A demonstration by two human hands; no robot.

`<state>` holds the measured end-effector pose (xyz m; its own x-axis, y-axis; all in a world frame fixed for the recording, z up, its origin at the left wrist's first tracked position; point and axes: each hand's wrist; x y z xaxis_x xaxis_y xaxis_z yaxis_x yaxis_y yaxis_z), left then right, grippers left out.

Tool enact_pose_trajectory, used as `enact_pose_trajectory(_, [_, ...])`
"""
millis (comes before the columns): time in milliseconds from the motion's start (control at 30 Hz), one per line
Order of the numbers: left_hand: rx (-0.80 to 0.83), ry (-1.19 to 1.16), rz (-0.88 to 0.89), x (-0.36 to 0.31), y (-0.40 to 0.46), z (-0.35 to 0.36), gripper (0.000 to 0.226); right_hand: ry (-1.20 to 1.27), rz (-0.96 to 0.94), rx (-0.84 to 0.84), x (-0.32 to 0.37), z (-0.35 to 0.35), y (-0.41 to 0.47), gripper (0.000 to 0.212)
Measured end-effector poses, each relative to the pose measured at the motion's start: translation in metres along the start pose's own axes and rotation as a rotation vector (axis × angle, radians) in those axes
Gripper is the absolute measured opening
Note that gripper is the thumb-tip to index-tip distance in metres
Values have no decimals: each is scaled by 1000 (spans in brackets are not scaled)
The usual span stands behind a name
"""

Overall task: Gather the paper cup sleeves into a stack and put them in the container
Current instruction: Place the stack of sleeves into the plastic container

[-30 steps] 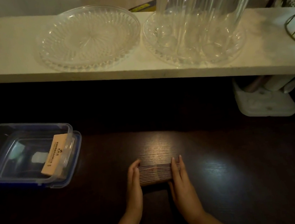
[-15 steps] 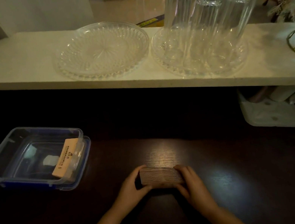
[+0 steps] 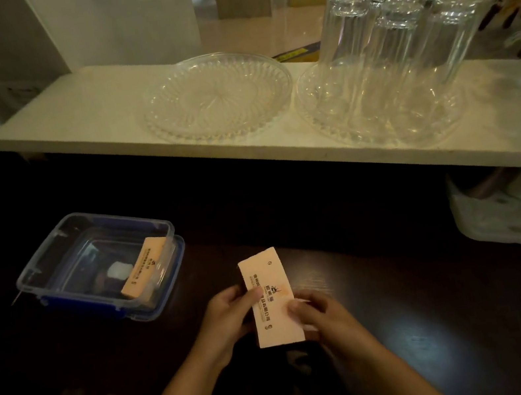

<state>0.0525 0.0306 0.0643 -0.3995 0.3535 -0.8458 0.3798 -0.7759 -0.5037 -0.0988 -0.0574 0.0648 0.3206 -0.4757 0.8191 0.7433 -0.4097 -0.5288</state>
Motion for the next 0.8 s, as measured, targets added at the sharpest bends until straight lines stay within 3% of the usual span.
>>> enact_pose_trajectory(233, [40,90,-77,-10,-30,-18,16,-52,-3,120,26,22,3,25])
enact_pose_trajectory(433, [-35,23,-130,-29,-49,-50,52,8,-35,185,35,56,19,12])
enact_pose_trajectory(533, [-88,74,-144,-37,-50,-71,57,28,-16,197,37,80,34,13])
enact_pose_trajectory(800, [-14,109,-63,-60,-33,-182,24,24,-61,155,46,162,80,26])
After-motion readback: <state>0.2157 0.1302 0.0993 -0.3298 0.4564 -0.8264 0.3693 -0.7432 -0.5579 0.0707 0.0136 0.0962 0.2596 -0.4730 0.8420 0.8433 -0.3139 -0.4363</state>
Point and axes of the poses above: each hand's wrist, its own y-axis towards the middle knuckle, its own z-axis out of the palm, x = y × z, and after that the axes turned 8 degrees about x, right-handed
